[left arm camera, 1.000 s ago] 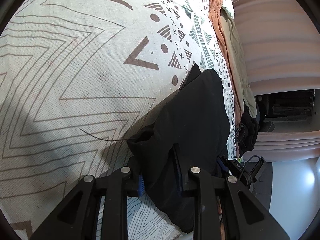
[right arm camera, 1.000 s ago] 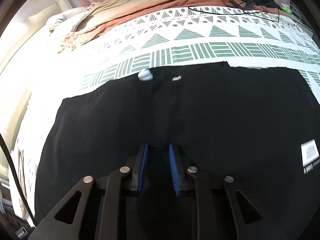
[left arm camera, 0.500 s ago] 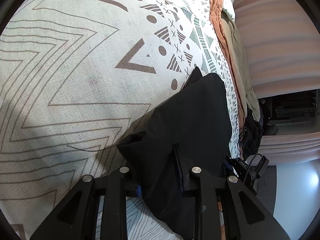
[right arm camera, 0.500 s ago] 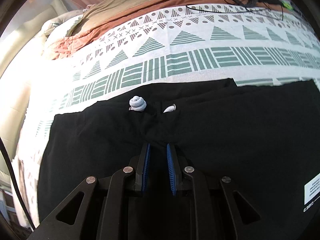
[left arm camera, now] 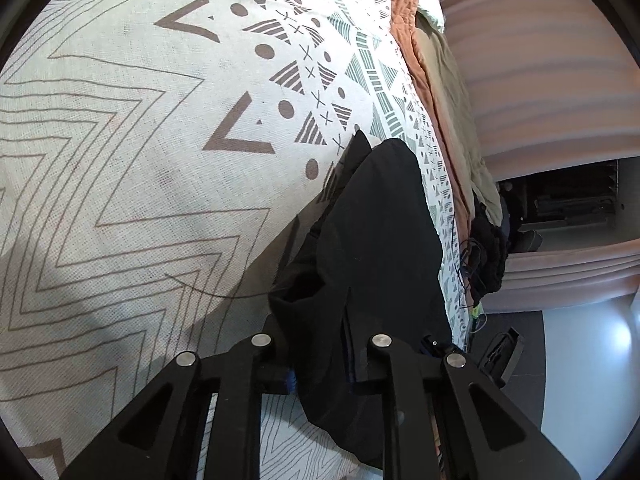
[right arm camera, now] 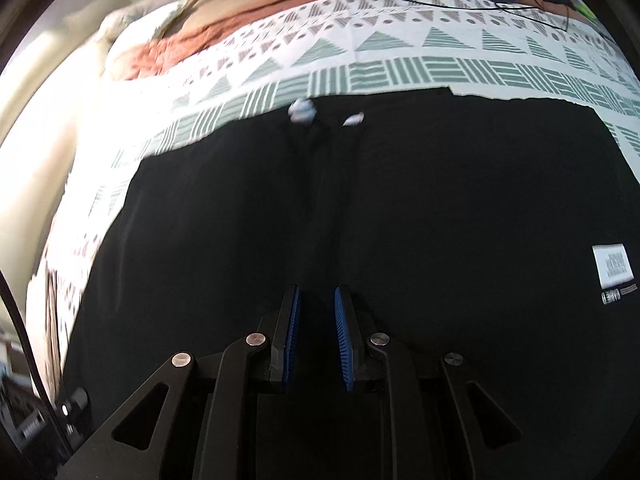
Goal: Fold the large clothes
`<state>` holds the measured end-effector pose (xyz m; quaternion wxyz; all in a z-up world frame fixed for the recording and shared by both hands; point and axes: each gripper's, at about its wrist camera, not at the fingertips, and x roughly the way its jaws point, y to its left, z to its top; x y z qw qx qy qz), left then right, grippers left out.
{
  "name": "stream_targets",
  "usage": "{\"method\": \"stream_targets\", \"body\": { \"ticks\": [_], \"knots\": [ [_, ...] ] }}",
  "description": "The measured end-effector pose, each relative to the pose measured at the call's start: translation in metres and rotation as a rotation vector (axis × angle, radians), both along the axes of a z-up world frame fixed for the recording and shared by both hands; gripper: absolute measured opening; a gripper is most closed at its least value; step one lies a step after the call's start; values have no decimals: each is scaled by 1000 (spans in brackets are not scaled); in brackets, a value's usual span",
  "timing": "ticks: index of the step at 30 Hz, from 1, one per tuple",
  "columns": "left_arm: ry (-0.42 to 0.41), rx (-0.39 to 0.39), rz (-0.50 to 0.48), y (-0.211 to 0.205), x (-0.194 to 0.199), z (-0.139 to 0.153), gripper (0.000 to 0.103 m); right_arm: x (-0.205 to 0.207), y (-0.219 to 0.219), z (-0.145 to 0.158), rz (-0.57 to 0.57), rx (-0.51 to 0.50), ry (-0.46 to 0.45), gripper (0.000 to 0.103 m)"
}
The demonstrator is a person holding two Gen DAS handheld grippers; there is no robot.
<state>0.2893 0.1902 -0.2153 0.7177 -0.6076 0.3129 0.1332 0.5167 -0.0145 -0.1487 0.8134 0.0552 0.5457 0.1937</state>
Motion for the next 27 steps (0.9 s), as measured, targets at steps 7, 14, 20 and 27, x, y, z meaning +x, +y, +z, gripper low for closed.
{"method": "stream_targets", "body": {
  "ticks": [7,14,20,27],
  "knots": [
    [-21,16,-22,0,1,5,15,-35,-13,2,14,7,50,15],
    [-84,12,-50,2,-6,11,12,-84,-33,5,12,75,63,15],
    [-167,12,-72,-1,-12,22,10,-125,-61,1,7,188,89,15],
    [-250,63,-133,-9,-8,52,9,-143,-95,-2,-18,265,108,15]
  ]
}}
